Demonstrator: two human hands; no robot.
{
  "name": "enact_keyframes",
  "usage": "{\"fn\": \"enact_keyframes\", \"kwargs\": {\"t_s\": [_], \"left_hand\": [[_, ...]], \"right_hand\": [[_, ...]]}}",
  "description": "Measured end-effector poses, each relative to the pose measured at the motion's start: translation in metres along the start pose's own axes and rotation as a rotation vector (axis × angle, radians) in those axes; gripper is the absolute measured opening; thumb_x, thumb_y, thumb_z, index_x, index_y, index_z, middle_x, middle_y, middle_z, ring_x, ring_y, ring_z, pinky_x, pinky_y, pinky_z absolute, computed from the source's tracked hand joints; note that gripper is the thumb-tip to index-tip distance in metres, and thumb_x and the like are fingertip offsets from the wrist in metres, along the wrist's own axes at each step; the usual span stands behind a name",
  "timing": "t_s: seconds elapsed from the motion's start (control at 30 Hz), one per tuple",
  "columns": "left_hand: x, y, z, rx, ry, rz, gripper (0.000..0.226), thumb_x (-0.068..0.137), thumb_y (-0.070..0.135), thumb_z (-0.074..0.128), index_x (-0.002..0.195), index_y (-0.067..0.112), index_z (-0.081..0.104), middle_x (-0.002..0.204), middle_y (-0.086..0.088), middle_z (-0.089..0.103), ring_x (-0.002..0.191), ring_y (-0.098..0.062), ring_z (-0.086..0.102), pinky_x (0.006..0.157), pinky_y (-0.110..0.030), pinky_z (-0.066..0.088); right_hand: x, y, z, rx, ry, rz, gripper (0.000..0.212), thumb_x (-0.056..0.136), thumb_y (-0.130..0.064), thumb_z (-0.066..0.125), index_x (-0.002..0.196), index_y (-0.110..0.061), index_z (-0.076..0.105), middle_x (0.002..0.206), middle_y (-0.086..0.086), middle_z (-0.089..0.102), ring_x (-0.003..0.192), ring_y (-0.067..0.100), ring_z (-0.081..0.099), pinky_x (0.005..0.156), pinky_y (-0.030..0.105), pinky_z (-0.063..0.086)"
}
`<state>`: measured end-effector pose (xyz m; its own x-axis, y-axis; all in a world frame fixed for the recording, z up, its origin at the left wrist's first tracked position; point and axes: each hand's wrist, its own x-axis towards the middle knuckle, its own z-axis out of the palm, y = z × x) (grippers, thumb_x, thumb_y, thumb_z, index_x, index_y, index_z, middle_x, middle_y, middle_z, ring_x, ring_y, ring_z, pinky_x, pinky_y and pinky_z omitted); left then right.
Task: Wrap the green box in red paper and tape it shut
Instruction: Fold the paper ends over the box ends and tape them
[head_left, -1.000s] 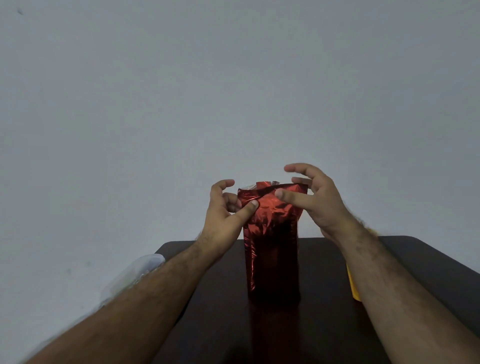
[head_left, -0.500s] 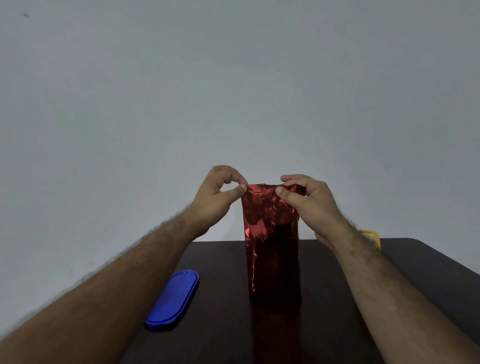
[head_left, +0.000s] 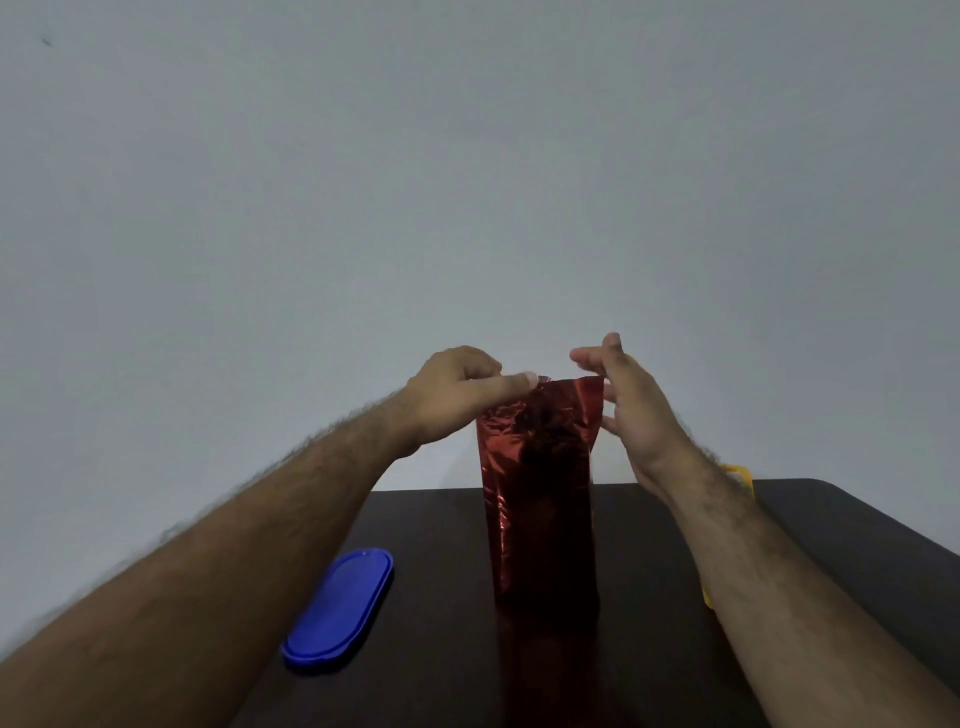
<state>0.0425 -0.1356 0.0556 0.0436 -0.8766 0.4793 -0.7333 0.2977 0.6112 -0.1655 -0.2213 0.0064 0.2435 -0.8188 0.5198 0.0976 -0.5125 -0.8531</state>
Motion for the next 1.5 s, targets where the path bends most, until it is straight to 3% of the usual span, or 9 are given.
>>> {"fn": "enact_keyframes", "kwargs": {"t_s": [0.13,0.27,0.4,0.5,0.63,0.77,0.87,1.2,1.5], "left_hand": [[0.012,0.016,0.000,-0.057,-0.090,-0.194,0.088,0.065,0.088,0.071,0.099,0.007,0.071,0.116,0.004,0.071,0.114,-0.015,0.060,0.110,-0.038,0.040],[0.023,0.027,0.001,-0.101,-0.091,-0.244,0.061,0.069,0.057,0.086,0.101,0.005,0.081,0.113,-0.006,0.080,0.119,-0.020,0.069,0.119,-0.043,0.040],[0.028,0.036,0.000,-0.137,0.002,-0.320,0.029,0.092,0.039,0.079,0.100,0.010,0.080,0.117,0.002,0.075,0.125,-0.022,0.060,0.106,-0.043,0.036],[0.031,0.041,0.000,-0.055,-0.007,-0.407,0.057,0.097,0.041,0.074,0.139,0.006,0.060,0.142,-0.004,0.061,0.133,-0.025,0.053,0.102,-0.041,0.036],[0.036,0.048,0.006,0.035,-0.132,-0.472,0.057,0.098,0.044,0.072,0.141,0.010,0.059,0.150,-0.009,0.057,0.145,-0.030,0.046,0.118,-0.047,0.033],[0.041,0.053,0.005,0.089,-0.118,-0.463,0.022,0.086,0.024,0.083,0.095,0.010,0.068,0.101,-0.003,0.070,0.098,-0.018,0.064,0.086,-0.033,0.048],[0.042,0.051,0.003,0.145,-0.081,-0.456,0.029,0.077,0.020,0.087,0.097,0.005,0.070,0.104,-0.008,0.071,0.085,-0.018,0.059,0.072,-0.031,0.043],[0.017,0.062,0.007,0.123,-0.029,-0.006,0.062,0.081,0.084,0.063,0.079,0.025,0.083,0.129,0.017,0.070,0.125,-0.008,0.060,0.116,-0.051,0.042],[-0.008,0.090,0.049,0.534,0.128,0.542,0.010,0.097,0.040,0.067,0.096,0.036,0.075,0.103,0.019,0.072,0.110,-0.006,0.059,0.107,-0.044,0.028]], "right_hand": [[-0.003,-0.001,-0.009,-0.029,-0.159,0.222,0.102,0.074,-0.103,0.012,0.127,-0.039,0.072,0.137,-0.009,0.067,0.130,0.018,0.058,0.118,0.064,0.033],[-0.004,0.000,-0.010,-0.085,-0.282,0.293,0.116,0.059,-0.111,0.003,0.121,-0.045,0.075,0.129,-0.004,0.071,0.126,0.023,0.060,0.114,0.060,0.038],[-0.004,0.000,-0.007,-0.039,-0.284,0.299,0.117,0.063,-0.112,0.010,0.131,-0.039,0.072,0.129,0.001,0.073,0.126,0.024,0.064,0.111,0.054,0.047],[-0.004,-0.003,-0.009,0.001,-0.294,0.288,0.100,0.079,-0.101,0.016,0.121,-0.035,0.077,0.120,0.002,0.077,0.118,0.022,0.069,0.104,0.046,0.053],[-0.004,-0.004,-0.009,0.049,-0.289,0.282,0.092,0.086,-0.095,0.022,0.118,-0.030,0.079,0.108,0.003,0.078,0.107,0.022,0.072,0.095,0.042,0.055],[-0.004,-0.005,-0.011,0.054,-0.300,0.272,0.077,0.094,-0.087,0.028,0.098,-0.029,0.079,0.101,0.000,0.076,0.102,0.021,0.070,0.091,0.039,0.055],[-0.004,-0.004,-0.012,0.046,-0.312,0.269,0.072,0.097,-0.083,0.030,0.095,-0.032,0.080,0.102,-0.003,0.075,0.105,0.022,0.069,0.100,0.042,0.054],[-0.003,-0.009,-0.020,0.072,-0.149,0.084,0.097,0.072,-0.104,0.034,0.131,-0.036,0.070,0.140,-0.010,0.065,0.131,0.019,0.060,0.119,0.061,0.035],[-0.016,0.009,-0.046,-0.182,0.249,-0.076,0.042,0.111,-0.050,0.044,0.100,-0.027,0.077,0.108,-0.012,0.075,0.108,0.008,0.068,0.087,0.024,0.047]]}}
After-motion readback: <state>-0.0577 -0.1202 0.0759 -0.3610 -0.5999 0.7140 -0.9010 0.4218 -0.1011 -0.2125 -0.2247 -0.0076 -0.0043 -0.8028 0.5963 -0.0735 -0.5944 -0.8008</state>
